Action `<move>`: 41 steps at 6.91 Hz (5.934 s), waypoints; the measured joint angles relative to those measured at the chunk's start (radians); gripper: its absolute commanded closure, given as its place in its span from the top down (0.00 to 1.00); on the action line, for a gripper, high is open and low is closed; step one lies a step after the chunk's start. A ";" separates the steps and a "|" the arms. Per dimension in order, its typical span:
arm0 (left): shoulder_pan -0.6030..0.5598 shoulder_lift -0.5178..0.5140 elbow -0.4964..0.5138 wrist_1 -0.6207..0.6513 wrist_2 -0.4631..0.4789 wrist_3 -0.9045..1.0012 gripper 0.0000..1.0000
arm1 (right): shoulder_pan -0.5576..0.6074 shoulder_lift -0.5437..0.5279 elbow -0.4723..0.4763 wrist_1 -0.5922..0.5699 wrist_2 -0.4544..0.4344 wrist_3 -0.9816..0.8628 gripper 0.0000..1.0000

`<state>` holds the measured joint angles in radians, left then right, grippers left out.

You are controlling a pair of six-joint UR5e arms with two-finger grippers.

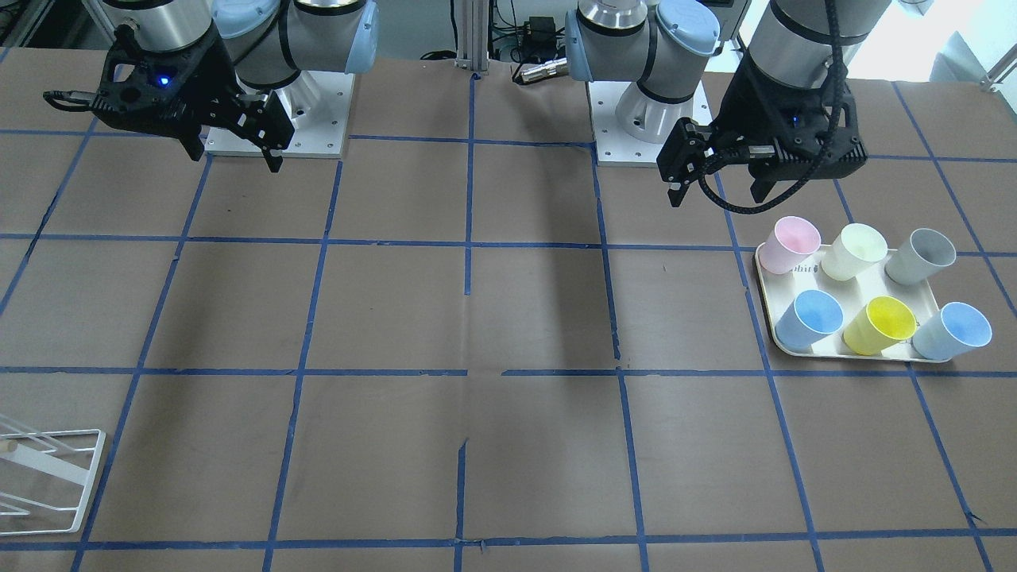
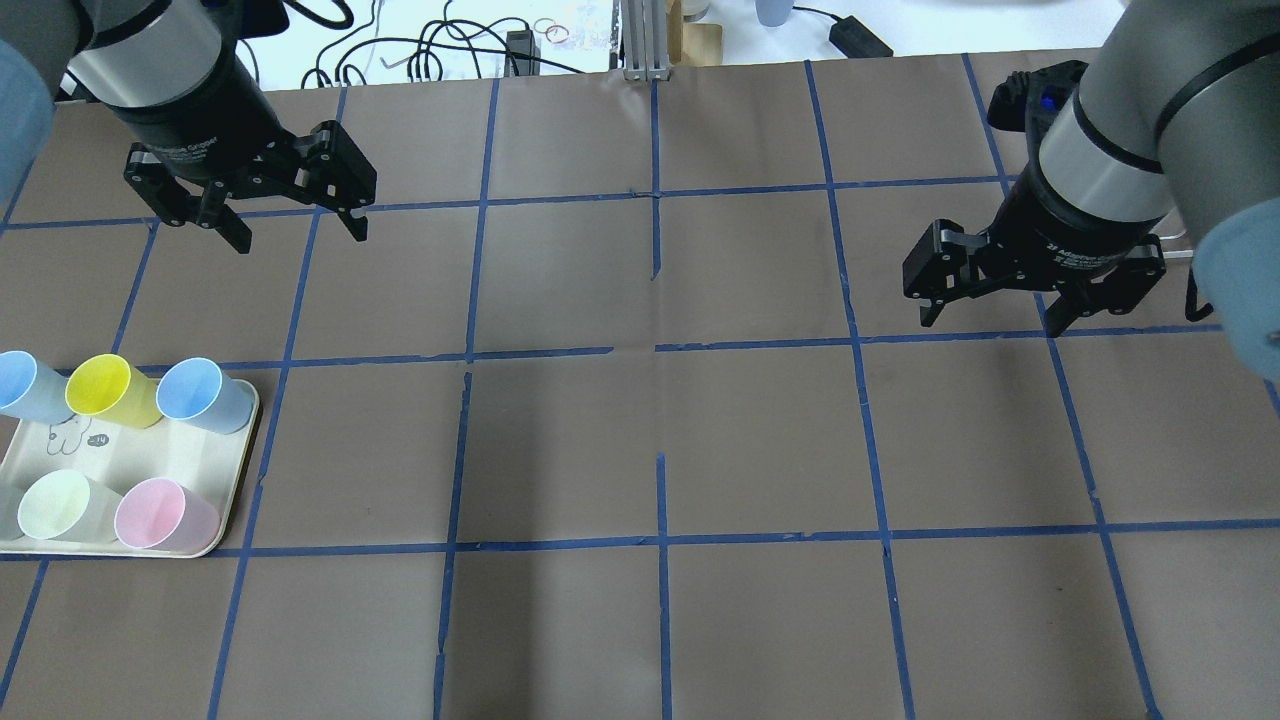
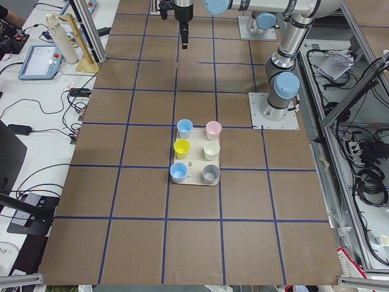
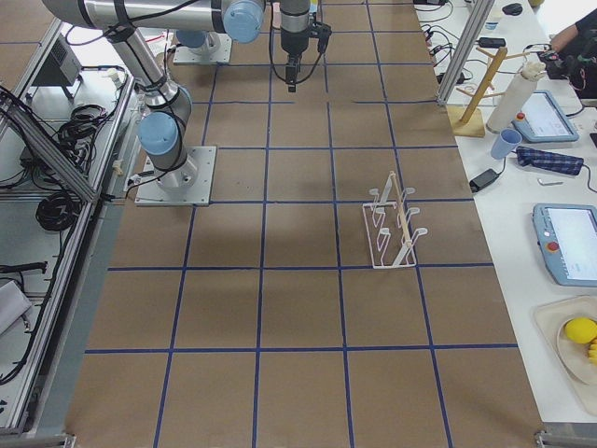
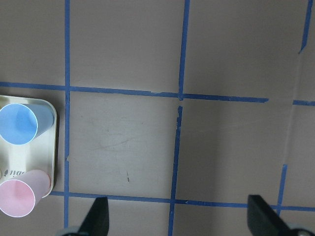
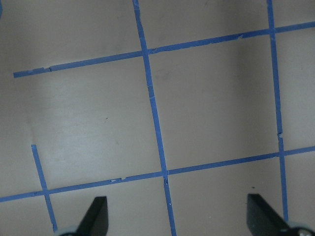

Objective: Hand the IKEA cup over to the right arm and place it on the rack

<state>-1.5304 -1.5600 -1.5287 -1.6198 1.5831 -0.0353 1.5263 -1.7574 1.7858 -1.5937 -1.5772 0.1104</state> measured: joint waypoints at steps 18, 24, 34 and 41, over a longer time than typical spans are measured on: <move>0.688 -0.476 -0.037 0.364 0.010 1.258 1.00 | -0.014 -0.038 0.003 0.050 0.696 -0.001 1.00; 0.695 -0.473 -0.108 0.443 0.014 1.324 0.89 | -0.125 -0.035 0.063 0.284 1.183 -0.290 1.00; 0.702 -0.467 -0.115 0.416 0.020 1.222 0.00 | -0.123 -0.025 0.125 0.443 1.524 -0.556 1.00; 0.670 -0.412 0.177 -0.084 -0.067 1.169 0.00 | -0.120 -0.012 0.126 0.453 1.553 -0.606 1.00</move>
<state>-0.8603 -1.9716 -1.3522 -1.7042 1.5165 1.1342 1.4067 -1.7698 1.9113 -1.1405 -0.0237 -0.4960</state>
